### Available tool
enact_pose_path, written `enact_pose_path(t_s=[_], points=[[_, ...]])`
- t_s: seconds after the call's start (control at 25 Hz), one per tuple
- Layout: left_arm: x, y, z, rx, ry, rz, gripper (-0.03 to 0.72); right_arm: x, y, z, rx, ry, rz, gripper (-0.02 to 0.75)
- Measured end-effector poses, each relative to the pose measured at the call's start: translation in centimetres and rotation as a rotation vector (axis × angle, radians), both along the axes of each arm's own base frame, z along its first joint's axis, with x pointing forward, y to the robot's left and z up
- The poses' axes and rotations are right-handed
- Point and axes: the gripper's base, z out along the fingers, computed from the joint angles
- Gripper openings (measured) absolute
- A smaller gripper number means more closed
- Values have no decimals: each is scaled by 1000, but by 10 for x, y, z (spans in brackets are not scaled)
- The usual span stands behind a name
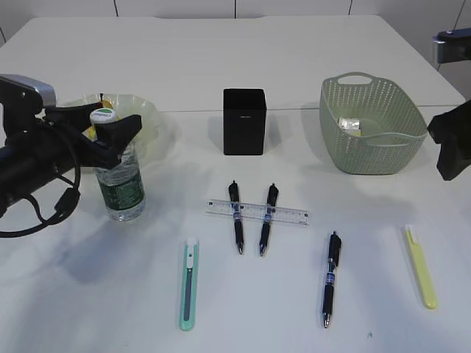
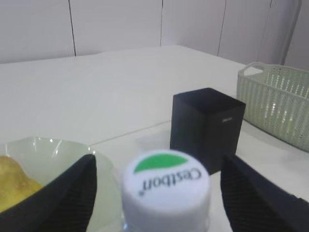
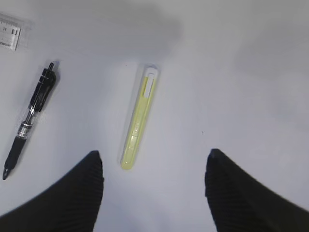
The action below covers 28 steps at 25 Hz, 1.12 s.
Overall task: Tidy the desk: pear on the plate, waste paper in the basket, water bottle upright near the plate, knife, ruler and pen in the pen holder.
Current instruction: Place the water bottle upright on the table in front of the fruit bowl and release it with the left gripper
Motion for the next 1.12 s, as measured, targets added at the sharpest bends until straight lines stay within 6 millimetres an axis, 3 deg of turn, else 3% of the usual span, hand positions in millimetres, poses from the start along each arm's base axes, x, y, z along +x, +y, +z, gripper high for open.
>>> enact_pose_path(t_s=[0.44, 0.88, 1.12], points=[[-2, 7, 38, -53, -100, 71, 568, 0, 0, 0, 0, 1, -2, 491], [5, 29, 41, -131, -92, 266, 569, 0, 0, 0, 2, 1, -9, 491], [8, 51, 37, -114, -24, 356, 569, 0, 0, 0, 2, 1, -9, 491]])
